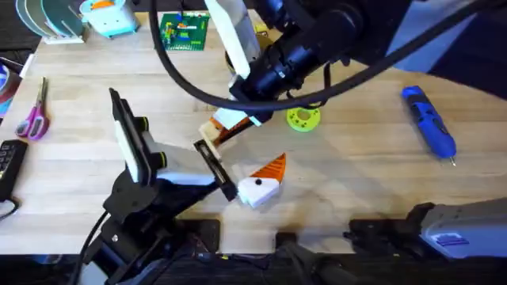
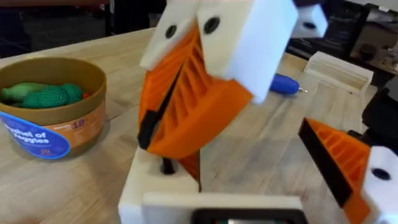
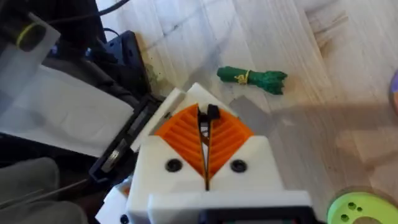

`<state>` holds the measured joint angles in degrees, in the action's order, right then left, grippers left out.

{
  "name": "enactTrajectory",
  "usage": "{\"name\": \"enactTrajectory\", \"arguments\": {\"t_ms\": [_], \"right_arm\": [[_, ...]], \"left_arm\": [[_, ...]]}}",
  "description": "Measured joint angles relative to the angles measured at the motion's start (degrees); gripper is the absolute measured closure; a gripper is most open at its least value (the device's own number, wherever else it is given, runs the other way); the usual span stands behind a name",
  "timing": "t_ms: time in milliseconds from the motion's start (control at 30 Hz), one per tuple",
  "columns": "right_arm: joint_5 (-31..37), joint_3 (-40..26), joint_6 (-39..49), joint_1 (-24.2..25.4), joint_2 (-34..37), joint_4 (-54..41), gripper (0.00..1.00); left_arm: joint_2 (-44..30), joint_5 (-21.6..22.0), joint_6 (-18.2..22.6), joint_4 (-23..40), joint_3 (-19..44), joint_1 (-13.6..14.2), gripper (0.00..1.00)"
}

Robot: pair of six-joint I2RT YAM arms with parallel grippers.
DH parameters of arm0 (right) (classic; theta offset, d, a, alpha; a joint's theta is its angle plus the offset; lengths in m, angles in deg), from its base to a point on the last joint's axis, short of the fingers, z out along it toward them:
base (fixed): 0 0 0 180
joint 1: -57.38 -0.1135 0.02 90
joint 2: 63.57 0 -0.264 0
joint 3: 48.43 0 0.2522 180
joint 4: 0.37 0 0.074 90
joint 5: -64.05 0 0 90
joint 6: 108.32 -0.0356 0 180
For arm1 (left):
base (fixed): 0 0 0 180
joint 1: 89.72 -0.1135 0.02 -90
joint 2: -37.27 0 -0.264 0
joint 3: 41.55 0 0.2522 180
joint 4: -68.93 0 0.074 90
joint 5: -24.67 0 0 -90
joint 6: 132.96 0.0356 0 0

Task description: Pick up the gripper from the table and insert it into the empty holder that is missing its gripper. Then pick up a screw, insert it into the mounting hole, and use the screwdriver to tighten it. Finally, clean up the table by picking up the vegetable and placing it into the bucket.

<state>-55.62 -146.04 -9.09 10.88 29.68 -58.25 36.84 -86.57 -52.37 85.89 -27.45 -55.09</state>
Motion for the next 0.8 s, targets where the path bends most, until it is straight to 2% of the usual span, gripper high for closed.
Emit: {"name": "enactTrajectory", "arguments": {"t_ms": [133,167,267,400,533,633,800], "right_arm": [[0.0,0.0,0.0,0.0,0.0,0.0,0.988],[-0.1,0.0,0.0,0.0,0.0,-0.1,0.935],[-0.2,0.0,0.0,0.0,0.0,-0.5,0.618],[-1.2,0.0,0.1,-0.3,0.0,-0.5,0.312],[-1.6,0.0,0.2,-0.3,-0.8,-0.5,0.117],[-1.1,0.0,0.2,1.0,-2.5,-1.3,0.082],[-0.6,0.0,0.2,6.0,-7.8,-4.3,0.07]], "left_arm": [[0.0,0.0,0.0,0.0,0.0,0.0,0.008],[0.0,0.0,0.0,0.0,0.0,0.0,0.008],[0.0,0.0,0.2,0.0,0.0,0.0,0.008],[0.0,0.1,0.0,0.0,0.0,0.0,0.008],[0.0,0.0,0.0,0.0,0.0,0.0,0.008],[0.0,0.0,0.2,0.0,0.0,0.0,0.008],[0.0,0.0,0.4,-0.1,0.0,0.0,0.007]]}}
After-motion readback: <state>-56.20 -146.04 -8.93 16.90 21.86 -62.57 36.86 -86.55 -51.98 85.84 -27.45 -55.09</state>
